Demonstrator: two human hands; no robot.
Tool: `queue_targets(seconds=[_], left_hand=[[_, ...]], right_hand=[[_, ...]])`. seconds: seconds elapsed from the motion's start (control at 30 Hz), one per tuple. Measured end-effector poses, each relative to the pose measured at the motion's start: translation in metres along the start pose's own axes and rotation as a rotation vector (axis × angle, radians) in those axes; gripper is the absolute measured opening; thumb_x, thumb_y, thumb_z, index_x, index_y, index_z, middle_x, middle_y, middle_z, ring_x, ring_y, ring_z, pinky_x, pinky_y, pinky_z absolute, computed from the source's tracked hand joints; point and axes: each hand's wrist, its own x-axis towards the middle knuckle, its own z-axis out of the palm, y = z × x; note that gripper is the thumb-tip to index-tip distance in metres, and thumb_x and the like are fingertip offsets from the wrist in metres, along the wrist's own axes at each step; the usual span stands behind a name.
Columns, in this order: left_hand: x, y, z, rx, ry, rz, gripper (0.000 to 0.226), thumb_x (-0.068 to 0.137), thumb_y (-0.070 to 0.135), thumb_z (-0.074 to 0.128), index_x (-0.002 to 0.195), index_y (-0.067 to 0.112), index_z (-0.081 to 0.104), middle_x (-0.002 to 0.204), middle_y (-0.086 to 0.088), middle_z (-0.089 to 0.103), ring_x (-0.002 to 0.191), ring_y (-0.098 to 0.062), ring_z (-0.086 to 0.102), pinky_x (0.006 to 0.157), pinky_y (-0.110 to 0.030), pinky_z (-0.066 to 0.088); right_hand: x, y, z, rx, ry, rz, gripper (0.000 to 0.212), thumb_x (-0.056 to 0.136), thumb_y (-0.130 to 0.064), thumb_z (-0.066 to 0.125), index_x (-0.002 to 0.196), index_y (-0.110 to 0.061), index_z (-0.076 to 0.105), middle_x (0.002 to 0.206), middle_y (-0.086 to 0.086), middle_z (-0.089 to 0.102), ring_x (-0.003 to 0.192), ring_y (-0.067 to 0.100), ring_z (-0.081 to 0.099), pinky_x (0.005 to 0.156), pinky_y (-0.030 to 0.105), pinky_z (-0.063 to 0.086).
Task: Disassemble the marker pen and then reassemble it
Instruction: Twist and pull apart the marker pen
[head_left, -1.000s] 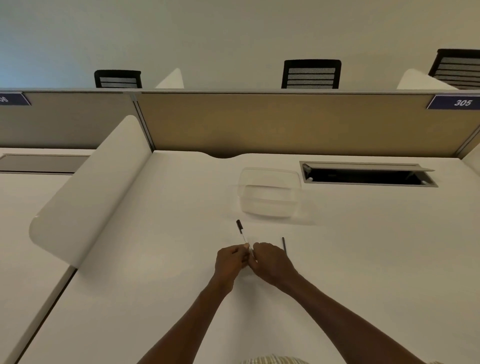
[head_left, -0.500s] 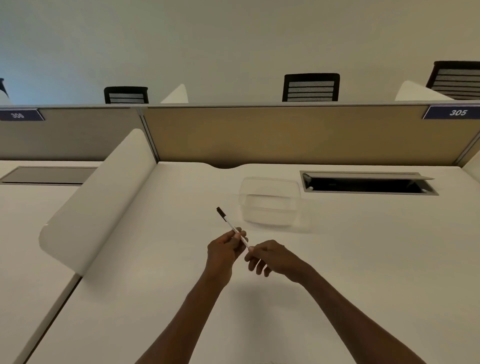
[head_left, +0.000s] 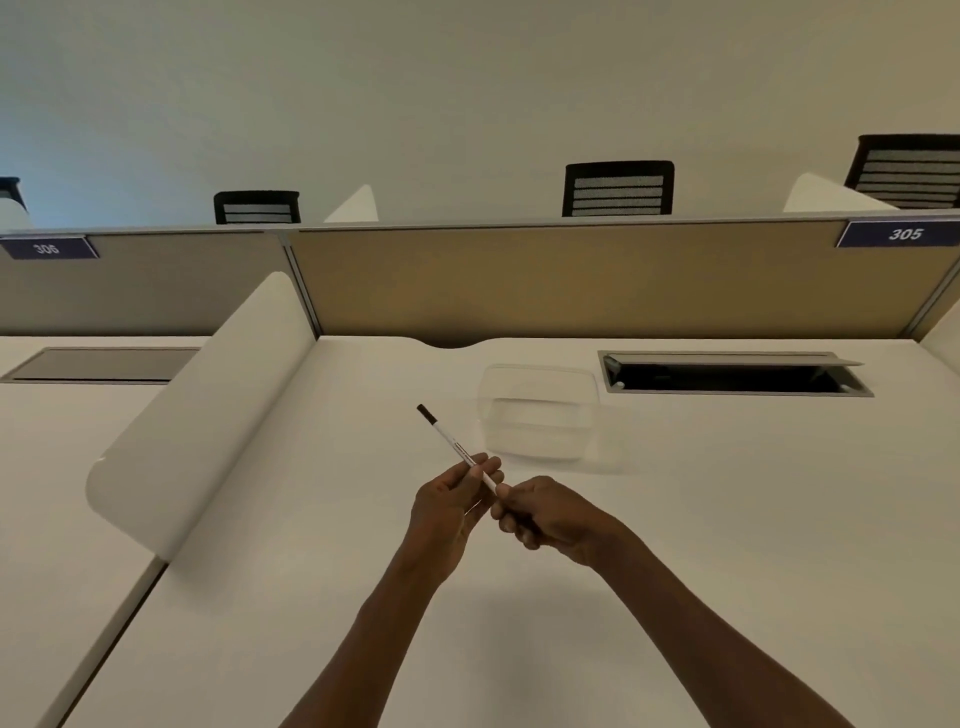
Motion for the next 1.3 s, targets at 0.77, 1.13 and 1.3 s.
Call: queue_targets(seconds=[0.77,1.13,1.3], left_hand=[[-0.003,0.0,0.024,-0.312,0.336,0.133,0.022,0.088,0.002,0.065,0.11,-0.003,0.066,0.087,-0.012,0.074,0.085,-0.023,0.071,0.085,-0.036,0.059],[0.001,0.028,0.006,-0.304,0.01,-0.007,0.021,0.098,0.007,0.046,0.111,0.001,0.062,0.095,-0.01,0.068,0.087,-0.021,0.069,0.066,-0.03,0.059],[0.001,0.033,0.001,-0.285,-0.022,0.0,0.026,0.097,0.008,0.048,0.119,0.001,0.059,0.1,-0.011,0.069,0.093,-0.023,0.068,0.067,-0.029,0.059]], right_hand=[[0.002,-0.01,0.048,-0.998,0.744,-0.452,0.022,0.083,-0.002,0.045,0.076,-0.011,0.063,0.067,0.006,0.065,0.059,0.022,0.054,0.048,0.027,0.033],[-0.013,-0.059,0.017,-0.096,0.006,0.002,0.041,0.102,-0.028,0.041,0.096,-0.002,0.071,0.08,0.008,0.069,0.059,0.013,0.052,0.054,0.022,0.04],[-0.012,-0.06,0.022,0.118,-0.079,0.151,0.035,0.102,-0.027,0.041,0.088,-0.008,0.067,0.077,0.005,0.067,0.057,0.009,0.053,0.054,0.02,0.038]])
